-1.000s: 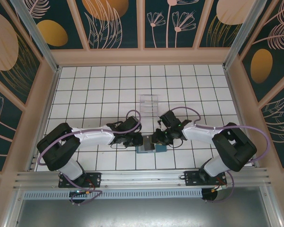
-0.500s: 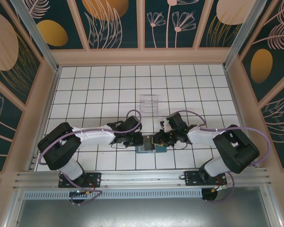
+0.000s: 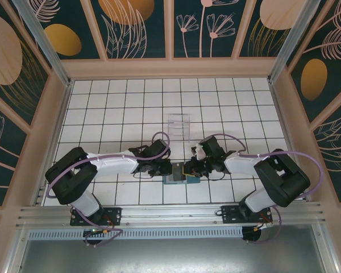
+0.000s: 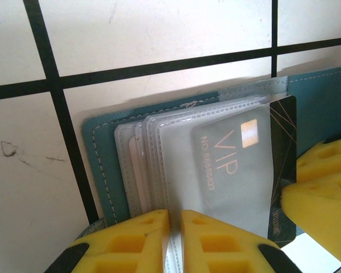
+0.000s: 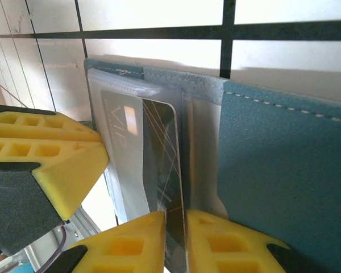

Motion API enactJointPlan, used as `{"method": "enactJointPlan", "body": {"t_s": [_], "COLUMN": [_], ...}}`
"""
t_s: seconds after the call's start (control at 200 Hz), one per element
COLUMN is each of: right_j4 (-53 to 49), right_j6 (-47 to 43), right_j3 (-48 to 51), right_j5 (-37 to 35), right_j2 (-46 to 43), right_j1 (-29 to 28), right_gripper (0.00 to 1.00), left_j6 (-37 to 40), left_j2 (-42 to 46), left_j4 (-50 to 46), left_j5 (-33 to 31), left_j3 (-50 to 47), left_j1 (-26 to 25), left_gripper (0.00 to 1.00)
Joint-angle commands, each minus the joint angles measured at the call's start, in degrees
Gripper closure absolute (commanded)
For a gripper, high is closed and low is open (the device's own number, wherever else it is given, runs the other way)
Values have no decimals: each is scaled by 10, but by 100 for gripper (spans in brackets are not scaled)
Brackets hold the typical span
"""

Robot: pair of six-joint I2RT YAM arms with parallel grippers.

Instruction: Take the credit cards out of the card holder

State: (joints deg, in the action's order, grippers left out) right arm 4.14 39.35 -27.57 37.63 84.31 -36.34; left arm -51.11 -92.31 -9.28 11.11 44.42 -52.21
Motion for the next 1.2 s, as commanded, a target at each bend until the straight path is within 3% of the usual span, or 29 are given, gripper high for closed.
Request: {"method": "enactJointPlan", "body": {"t_s": [0.0,0.826,1.196], "right_j4": [2,-139,-206], "right_j6": [-8,-55,-163], "right_j3": [12,-1,-79], "right_j5": [3,-44,-106], "right_j2": [-5,-146,-168], "right_j1": [4,47,46], "right_gripper": [84,97,100], "left_j6": [3,12,12], "left_j2": [-19,5,13], "left_j4": [-48,-43,-37], "left_j5": [-28,-28,-30], "left_j3": [-10,7,7], "left_j1": [-2,-1,-1], "left_gripper": [83,84,84]}}
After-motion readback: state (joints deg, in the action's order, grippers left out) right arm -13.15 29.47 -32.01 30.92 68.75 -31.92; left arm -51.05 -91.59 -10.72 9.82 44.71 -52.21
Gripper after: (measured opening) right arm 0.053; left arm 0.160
